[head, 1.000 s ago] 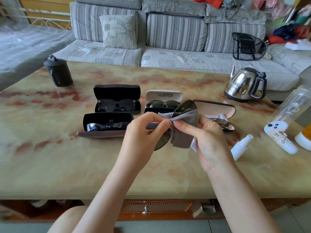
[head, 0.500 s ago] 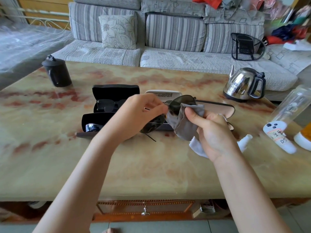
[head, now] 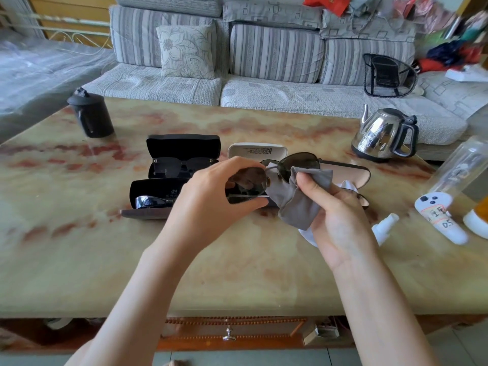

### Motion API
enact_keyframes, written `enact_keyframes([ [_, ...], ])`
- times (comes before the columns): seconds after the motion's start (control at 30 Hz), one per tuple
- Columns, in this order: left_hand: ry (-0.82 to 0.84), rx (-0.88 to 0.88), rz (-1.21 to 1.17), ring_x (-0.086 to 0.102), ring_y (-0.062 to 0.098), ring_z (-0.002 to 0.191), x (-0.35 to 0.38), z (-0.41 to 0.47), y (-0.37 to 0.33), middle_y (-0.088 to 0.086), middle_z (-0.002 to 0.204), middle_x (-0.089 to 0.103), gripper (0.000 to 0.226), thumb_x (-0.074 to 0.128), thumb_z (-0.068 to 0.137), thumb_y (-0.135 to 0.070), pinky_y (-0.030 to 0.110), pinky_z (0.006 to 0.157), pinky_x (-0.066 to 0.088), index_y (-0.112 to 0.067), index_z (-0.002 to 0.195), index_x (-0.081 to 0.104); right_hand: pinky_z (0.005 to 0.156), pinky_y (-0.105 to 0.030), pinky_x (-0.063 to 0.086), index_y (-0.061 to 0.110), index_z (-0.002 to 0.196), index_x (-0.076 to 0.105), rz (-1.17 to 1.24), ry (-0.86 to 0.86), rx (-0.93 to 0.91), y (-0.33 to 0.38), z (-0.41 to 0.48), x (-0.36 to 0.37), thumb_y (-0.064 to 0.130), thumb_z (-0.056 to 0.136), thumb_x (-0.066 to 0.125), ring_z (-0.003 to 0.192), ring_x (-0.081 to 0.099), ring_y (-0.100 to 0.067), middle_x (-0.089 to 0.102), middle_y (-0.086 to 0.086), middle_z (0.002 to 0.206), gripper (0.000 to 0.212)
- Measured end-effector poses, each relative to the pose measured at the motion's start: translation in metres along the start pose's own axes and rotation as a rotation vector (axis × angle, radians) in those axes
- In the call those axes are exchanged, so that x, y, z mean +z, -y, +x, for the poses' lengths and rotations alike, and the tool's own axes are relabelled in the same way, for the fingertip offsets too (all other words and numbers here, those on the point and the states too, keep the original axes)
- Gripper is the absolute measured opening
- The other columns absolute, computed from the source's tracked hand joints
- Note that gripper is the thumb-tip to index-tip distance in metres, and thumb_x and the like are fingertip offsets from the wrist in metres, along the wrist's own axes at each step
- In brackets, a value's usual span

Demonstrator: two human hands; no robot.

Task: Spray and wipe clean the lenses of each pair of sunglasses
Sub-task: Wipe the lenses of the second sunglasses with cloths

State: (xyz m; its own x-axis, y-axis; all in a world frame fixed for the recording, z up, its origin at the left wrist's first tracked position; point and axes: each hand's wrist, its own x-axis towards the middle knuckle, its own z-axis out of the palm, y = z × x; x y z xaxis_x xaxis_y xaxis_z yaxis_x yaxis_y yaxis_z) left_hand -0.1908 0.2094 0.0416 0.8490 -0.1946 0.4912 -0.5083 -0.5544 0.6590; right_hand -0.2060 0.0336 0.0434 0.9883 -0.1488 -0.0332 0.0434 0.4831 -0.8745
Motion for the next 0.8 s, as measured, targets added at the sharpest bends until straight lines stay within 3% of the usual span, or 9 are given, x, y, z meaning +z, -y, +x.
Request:
enact_keyframes([
  [0.13,-0.024,0.009,-0.036,0.062,-0.002,0.101,-0.002,-0.001,0.000,-0.022,0.106,0.068,0.046,0.073,0.067,-0.049,0.030,0.086,0.053,-0.045,0.110,0.060,0.085,-0.020,0.051,0.015,0.082,0.075,-0.046,-0.031,-0.009,0.002,-0.001,-0.002,0.017,0.063,0.072,0.085,0.070,-0.008,0.075,0.002,0.087,0.019],
  [0.37,-0.050,0.144,0.029,0.064,0.009,0.097,0.006,-0.002,-0.003,-0.017,0.106,0.066,0.045,0.068,0.073,-0.051,0.041,0.080,0.054,-0.032,0.113,0.064,0.089,-0.031,0.050,0.016,0.081,0.074,-0.082,-0.078,0.028,-0.001,-0.005,0.000,0.019,0.062,0.074,0.086,0.071,-0.012,0.076,0.001,0.087,0.019],
  [0.47,-0.090,0.170,0.057,0.066,0.010,0.093,0.007,-0.003,-0.002,-0.016,0.104,0.067,0.044,0.067,0.074,-0.050,0.039,0.077,0.055,-0.030,0.113,0.065,0.081,-0.026,0.054,0.014,0.083,0.074,-0.079,-0.067,0.019,0.000,-0.004,-0.001,0.019,0.062,0.074,0.083,0.072,-0.011,0.076,0.000,0.085,0.022],
  [0.53,-0.114,0.158,0.063,0.065,0.006,0.092,0.007,-0.004,-0.002,-0.017,0.104,0.068,0.044,0.066,0.074,-0.051,0.036,0.077,0.055,-0.032,0.113,0.064,0.074,-0.019,0.056,0.011,0.085,0.073,-0.063,-0.047,0.004,0.001,-0.003,-0.002,0.017,0.062,0.073,0.080,0.072,-0.010,0.076,0.000,0.084,0.024],
  [0.67,-0.106,0.122,0.070,0.063,0.000,0.086,0.001,-0.005,0.002,-0.018,0.099,0.069,0.041,0.066,0.071,-0.053,0.027,0.075,0.052,-0.035,0.108,0.061,0.086,-0.023,0.051,0.007,0.092,0.074,-0.168,0.033,0.034,0.006,0.000,-0.011,0.020,0.061,0.073,0.092,0.070,-0.016,0.075,-0.006,0.096,0.033],
  [0.8,-0.087,0.143,0.054,0.063,-0.005,0.087,-0.009,-0.004,0.005,-0.016,0.097,0.070,0.037,0.076,0.072,-0.036,0.010,0.079,0.047,-0.024,0.106,0.069,0.079,-0.026,0.057,0.011,0.083,0.076,-0.376,0.161,0.067,0.020,-0.002,-0.026,0.018,0.068,0.067,0.082,0.071,-0.014,0.076,-0.005,0.088,0.018],
])
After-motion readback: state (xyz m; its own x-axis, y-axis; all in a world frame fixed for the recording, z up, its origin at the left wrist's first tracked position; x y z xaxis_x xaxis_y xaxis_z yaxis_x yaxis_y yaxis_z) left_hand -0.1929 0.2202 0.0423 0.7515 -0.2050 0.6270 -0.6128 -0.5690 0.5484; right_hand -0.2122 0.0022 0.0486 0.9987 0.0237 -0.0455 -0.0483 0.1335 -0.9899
